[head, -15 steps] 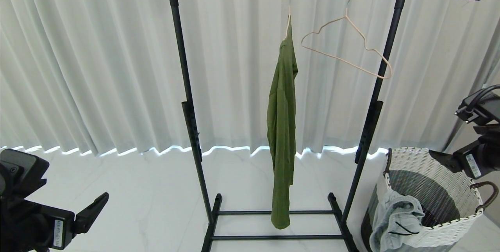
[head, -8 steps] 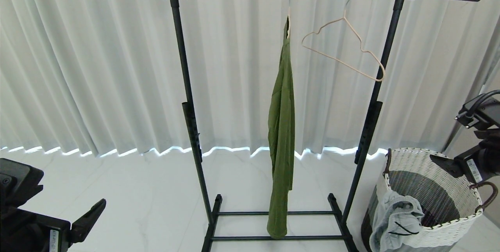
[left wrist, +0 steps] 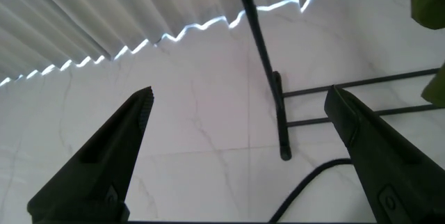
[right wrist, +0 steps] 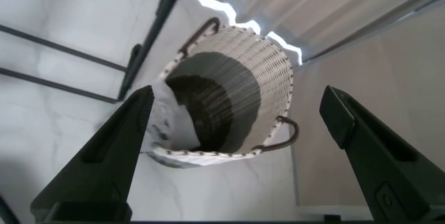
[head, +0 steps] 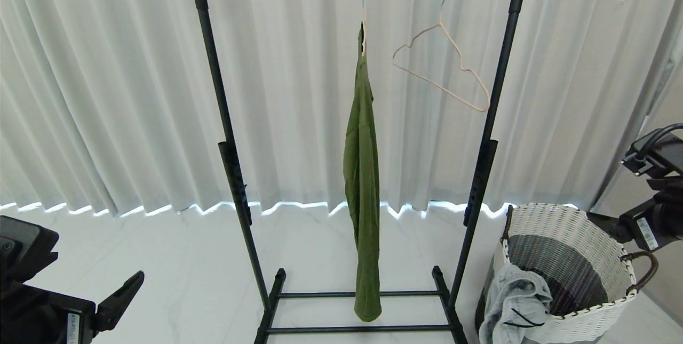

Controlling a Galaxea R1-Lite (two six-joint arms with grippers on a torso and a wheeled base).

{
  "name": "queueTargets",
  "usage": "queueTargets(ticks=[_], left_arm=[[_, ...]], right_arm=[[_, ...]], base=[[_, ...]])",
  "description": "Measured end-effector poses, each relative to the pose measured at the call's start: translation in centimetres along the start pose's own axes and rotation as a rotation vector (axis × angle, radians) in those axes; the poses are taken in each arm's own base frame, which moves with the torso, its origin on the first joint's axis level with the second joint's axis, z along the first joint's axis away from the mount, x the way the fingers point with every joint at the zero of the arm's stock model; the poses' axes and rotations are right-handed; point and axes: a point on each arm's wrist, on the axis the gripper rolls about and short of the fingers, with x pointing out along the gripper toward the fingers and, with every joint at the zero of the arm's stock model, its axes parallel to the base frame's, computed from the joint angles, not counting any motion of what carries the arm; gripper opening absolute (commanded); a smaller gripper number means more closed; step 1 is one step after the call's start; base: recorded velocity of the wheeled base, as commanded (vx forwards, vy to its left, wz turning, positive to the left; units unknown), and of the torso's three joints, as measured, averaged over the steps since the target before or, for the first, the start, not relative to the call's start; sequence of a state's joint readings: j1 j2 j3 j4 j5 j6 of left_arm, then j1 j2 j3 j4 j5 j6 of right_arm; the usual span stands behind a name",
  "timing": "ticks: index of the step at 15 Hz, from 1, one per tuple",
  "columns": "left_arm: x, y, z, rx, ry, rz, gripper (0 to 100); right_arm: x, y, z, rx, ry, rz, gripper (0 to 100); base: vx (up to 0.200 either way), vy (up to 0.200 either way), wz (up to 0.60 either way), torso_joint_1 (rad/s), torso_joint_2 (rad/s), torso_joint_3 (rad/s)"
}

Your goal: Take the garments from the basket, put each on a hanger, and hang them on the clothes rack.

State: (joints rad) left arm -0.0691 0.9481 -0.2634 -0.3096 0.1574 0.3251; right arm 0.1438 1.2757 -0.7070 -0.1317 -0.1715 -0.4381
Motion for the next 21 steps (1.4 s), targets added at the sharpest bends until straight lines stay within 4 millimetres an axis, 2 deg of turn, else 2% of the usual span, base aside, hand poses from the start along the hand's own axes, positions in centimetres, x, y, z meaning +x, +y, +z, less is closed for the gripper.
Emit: queueTargets(ticks=[8, 9, 15, 19, 21], left_arm=[[0.1, 0.1, 0.3, -0.002, -0.004, 0.002, 100], [0.1, 0.1, 0.3, -0.002, -0.003, 0.002, 100], [0.3, 0.0, 0.2, 0.0, 0.004, -0.015, 100], [0.3, -0.7, 0.8, -0.008, -0.06, -0.189, 100], [0.5, -0.8, 1.0, -0.008, -0.062, -0.221, 100]], right_arm=[[-0.2, 0.5, -1.0, -0.002, 0.016, 0.022, 100], [-0.2, 0.8, -1.5, -0.004, 0.033, 0.033, 100], [0.7, 3.0, -5.2, -0.028, 0.155, 0.172, 100], [2.0, 5.0, -8.3, -0.013, 0.228, 0.251, 100], [2.4, 6.1, -10.1, -0.017, 0.271, 0.304, 100]], base=[[0.2, 0.0, 0.0, 0.002, 0.0, 0.003], [0.2, 0.0, 0.0, -0.002, 0.0, 0.002], [0.0, 0.0, 0.0, 0.0, 0.0, 0.0], [0.0, 0.0, 0.0, 0.0, 0.0, 0.0], [0.0, 0.0, 0.0, 0.0, 0.0, 0.0]])
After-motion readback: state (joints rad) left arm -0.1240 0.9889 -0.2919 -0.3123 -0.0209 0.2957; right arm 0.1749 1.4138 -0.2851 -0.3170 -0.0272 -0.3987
